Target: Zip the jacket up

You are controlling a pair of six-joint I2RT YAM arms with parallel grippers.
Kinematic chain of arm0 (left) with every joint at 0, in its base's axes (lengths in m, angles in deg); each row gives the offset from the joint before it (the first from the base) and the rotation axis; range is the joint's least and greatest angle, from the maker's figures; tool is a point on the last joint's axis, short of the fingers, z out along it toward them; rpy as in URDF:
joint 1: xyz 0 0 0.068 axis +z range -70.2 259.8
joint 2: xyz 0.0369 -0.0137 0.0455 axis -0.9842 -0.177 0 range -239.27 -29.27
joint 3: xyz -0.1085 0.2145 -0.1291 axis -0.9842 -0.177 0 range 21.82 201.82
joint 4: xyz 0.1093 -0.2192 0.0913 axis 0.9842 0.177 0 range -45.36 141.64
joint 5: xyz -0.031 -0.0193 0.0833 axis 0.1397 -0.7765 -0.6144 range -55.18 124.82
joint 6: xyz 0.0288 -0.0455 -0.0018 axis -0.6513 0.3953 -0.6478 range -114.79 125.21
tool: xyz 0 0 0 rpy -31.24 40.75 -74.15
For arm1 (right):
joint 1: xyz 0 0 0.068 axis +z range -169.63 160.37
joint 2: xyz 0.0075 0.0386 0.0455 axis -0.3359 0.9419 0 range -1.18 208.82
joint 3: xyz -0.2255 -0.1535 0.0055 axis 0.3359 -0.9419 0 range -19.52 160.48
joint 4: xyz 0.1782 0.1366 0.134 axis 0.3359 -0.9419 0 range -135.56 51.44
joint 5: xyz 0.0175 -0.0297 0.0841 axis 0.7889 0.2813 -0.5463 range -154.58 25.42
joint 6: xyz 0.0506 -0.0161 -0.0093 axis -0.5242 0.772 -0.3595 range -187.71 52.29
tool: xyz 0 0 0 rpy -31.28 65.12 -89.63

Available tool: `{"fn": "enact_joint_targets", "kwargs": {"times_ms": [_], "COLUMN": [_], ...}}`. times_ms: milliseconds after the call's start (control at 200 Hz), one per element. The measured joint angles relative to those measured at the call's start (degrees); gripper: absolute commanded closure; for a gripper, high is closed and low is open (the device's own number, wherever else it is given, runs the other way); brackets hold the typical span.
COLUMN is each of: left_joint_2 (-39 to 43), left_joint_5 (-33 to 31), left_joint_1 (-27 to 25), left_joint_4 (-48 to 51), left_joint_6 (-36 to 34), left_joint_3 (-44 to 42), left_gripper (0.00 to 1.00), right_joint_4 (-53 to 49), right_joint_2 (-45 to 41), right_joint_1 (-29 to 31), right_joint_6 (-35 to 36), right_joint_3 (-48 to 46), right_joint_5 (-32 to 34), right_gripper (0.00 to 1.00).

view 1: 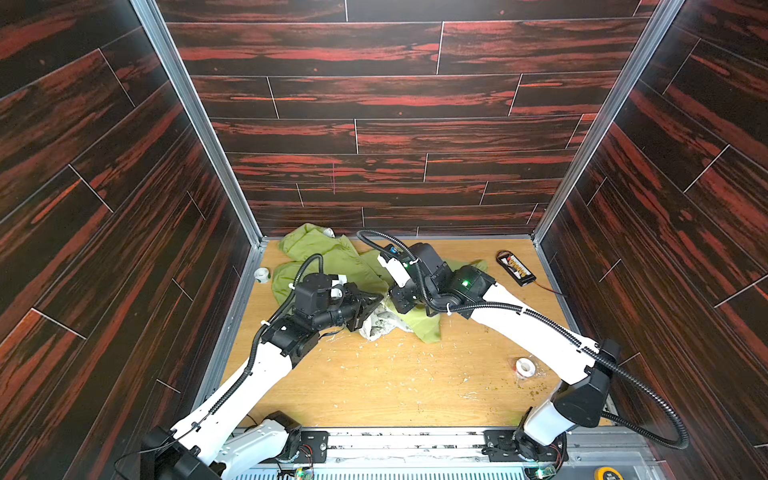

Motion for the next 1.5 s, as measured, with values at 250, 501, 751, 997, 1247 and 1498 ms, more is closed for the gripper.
{"fn": "enact_joint_targets", "kwargs": {"times_ms": [250, 501, 751, 997, 1247, 1498], "left_joint_2": [1.29, 1.70, 4.57, 17.40, 25.77, 29.22], "left_joint_5": [0.07, 0.26, 0.13, -3.41, -7.87, -9.88], "left_joint_1": [0.00, -0.02, -0.02, -0.13, -0.13, -0.13], "left_joint_4": [0.04, -0.09, 3.13, 10.75, 21.66, 33.55], "left_joint_6": [0.04, 0.07, -0.48, 2.43, 3.48, 1.79], "left_joint_3": [-0.90, -2.23, -5.77, -17.59, -20.96, -22.56], "left_gripper": [1.00, 1.00, 1.00, 1.00, 1.00, 1.00], "right_joint_4": [0.37, -0.11, -0.50, -0.04, -4.31, -12.28], "right_joint_2": [0.09, 0.09, 0.15, 3.17, 19.71, 42.49], "right_joint_1": [-0.22, -0.63, -3.82, -11.89, -15.08, -19.52], "right_joint_6": [-0.28, -0.63, -4.59, -10.54, -16.63, -20.76], "right_joint_3": [0.00, 0.00, 0.00, 3.56, 17.86, 38.64], "right_joint_5": [-0.37, -4.15, -11.08, -14.56, -12.90, -14.82], "right_gripper": [1.00, 1.00, 0.56, 0.16, 0.08, 0.08]}}
